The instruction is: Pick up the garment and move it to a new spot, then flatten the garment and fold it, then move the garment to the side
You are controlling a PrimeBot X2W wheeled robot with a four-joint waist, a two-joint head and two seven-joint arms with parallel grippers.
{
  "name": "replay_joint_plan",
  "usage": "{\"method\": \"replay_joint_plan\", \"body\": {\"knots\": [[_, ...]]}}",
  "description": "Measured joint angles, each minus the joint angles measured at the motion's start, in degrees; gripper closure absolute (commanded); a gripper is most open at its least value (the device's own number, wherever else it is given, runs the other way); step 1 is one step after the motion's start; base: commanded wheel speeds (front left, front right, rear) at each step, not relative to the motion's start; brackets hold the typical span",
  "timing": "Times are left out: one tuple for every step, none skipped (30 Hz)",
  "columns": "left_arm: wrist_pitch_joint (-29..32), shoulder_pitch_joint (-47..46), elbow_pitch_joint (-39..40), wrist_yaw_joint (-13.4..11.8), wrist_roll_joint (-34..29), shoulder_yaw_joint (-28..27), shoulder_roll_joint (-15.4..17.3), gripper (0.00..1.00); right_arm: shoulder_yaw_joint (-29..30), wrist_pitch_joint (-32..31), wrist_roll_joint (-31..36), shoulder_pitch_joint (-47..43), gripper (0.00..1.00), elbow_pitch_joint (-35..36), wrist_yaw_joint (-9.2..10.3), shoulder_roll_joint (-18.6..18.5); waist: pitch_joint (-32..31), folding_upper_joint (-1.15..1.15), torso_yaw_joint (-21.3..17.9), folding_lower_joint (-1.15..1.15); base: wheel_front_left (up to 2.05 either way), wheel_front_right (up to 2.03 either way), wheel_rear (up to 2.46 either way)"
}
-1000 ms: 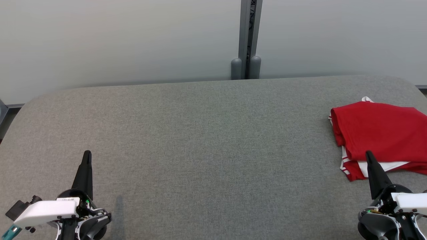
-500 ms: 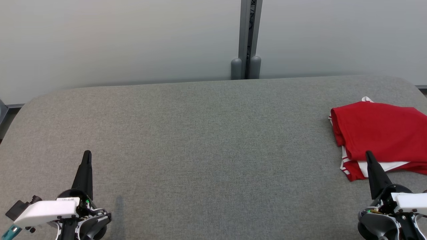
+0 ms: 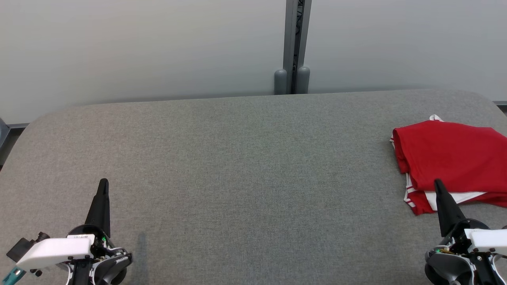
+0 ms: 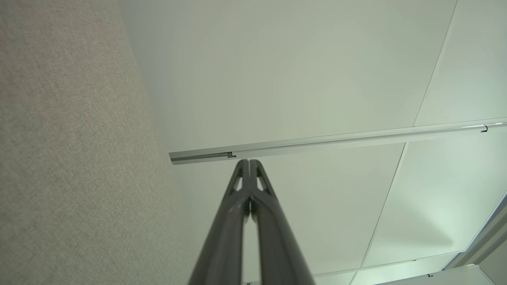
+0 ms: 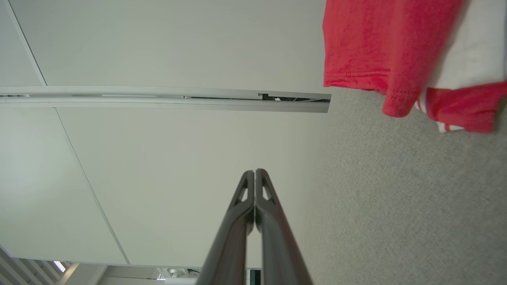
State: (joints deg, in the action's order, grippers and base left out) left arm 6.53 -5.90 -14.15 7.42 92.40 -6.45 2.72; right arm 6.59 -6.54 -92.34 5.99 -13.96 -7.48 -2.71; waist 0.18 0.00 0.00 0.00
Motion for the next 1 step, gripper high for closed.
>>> {"method": "replay_joint_plan", "body": {"knots": [[0.0,0.0,0.01,0.0,0.0,0.0,0.0,1.0,0.0,0.0,0.0,0.0,1.0,0.0,0.0,0.0,0.0,0.0,0.0,0.0,0.0,0.0,0.0]]}}
